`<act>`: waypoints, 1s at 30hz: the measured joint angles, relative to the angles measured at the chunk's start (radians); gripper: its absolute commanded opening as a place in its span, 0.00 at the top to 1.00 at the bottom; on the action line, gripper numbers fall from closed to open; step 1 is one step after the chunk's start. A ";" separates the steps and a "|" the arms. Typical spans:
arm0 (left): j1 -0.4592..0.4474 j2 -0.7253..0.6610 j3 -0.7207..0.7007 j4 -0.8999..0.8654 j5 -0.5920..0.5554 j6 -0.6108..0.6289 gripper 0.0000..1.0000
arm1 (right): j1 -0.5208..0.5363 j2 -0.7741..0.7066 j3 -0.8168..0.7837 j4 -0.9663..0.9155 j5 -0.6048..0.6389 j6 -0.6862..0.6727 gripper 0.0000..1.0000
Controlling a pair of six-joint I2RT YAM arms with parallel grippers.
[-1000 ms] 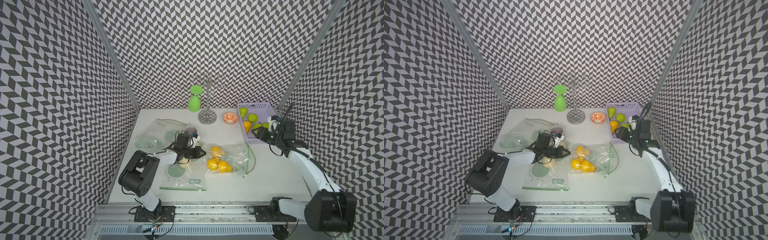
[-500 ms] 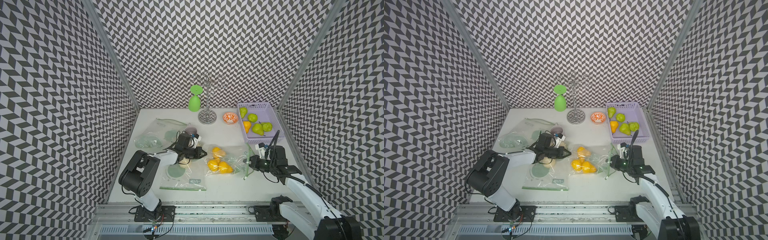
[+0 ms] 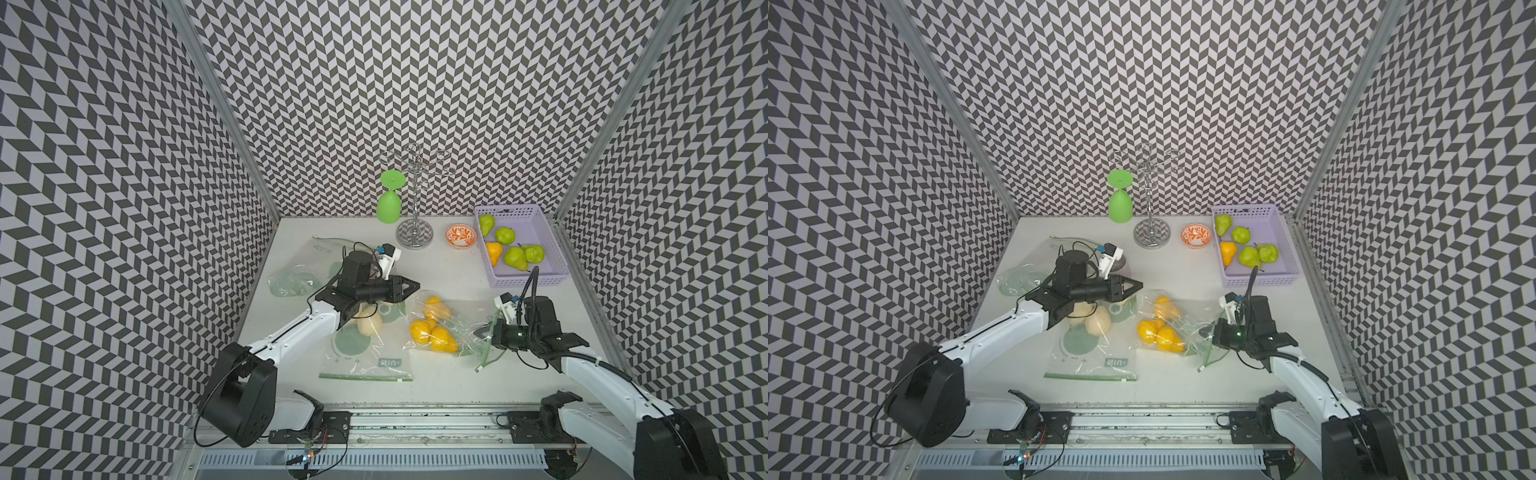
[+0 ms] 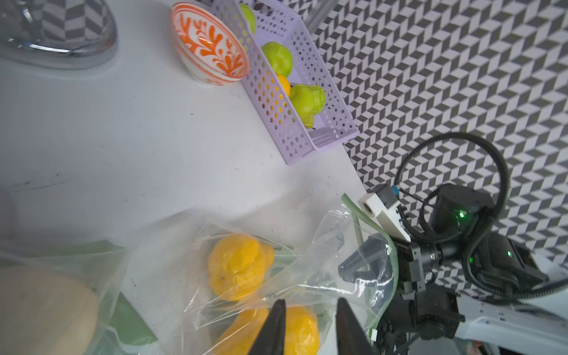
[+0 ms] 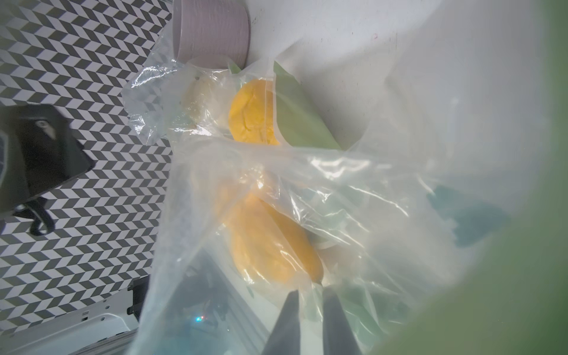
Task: Open the zip-top bag and take out the pear
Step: Pick up the pear from the zipper food storage bag.
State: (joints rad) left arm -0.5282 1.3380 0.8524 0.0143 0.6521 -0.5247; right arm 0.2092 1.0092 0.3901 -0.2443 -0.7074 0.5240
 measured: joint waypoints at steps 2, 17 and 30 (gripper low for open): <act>-0.071 -0.005 -0.010 -0.002 -0.007 -0.010 0.81 | 0.000 0.000 -0.002 0.006 -0.006 -0.005 0.84; -0.220 0.193 -0.106 -0.043 -0.171 0.011 0.86 | 0.016 -0.001 -0.021 0.018 -0.057 -0.030 0.66; -0.303 0.323 -0.099 0.037 -0.211 0.048 0.89 | 0.135 0.076 -0.032 0.085 -0.080 -0.036 0.41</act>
State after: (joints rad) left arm -0.8307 1.6611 0.7532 0.0517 0.4408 -0.4763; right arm 0.3447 1.0855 0.3584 -0.1593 -0.7872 0.4877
